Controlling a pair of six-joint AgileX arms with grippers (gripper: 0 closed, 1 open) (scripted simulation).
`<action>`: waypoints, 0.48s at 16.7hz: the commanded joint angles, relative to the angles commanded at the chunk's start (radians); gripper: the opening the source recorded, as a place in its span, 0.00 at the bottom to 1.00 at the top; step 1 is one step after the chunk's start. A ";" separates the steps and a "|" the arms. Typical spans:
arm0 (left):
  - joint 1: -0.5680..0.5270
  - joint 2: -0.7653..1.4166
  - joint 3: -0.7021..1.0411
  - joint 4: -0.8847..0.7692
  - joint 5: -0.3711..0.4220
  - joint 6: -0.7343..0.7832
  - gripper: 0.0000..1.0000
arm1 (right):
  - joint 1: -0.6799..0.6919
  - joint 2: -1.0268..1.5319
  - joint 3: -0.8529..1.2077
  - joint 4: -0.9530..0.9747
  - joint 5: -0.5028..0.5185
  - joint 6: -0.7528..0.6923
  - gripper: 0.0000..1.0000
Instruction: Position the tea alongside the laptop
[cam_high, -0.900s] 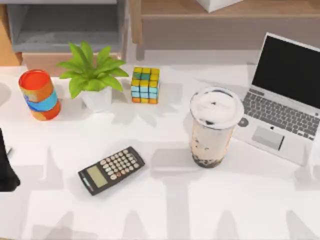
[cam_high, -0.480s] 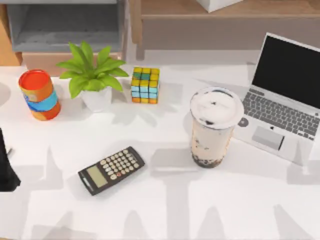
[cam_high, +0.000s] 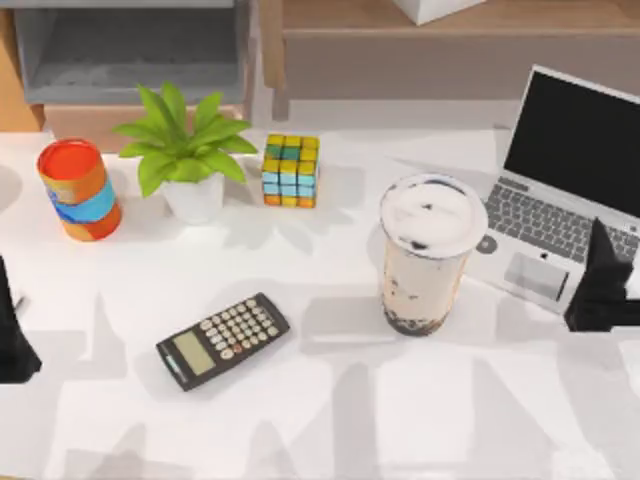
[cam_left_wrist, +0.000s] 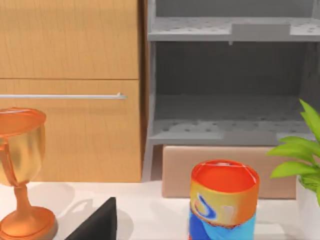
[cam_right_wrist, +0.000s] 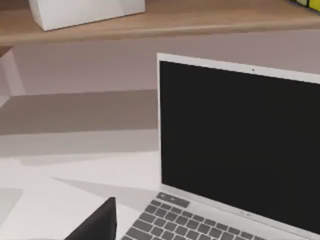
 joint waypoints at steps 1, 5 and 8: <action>0.000 0.000 0.000 0.000 0.000 0.000 1.00 | 0.059 0.110 0.015 0.072 0.059 0.006 1.00; 0.000 0.000 0.000 0.000 0.000 0.000 1.00 | 0.275 0.499 0.076 0.355 0.282 0.009 1.00; 0.000 0.000 0.000 0.000 0.000 0.000 1.00 | 0.409 0.760 0.127 0.555 0.426 -0.008 1.00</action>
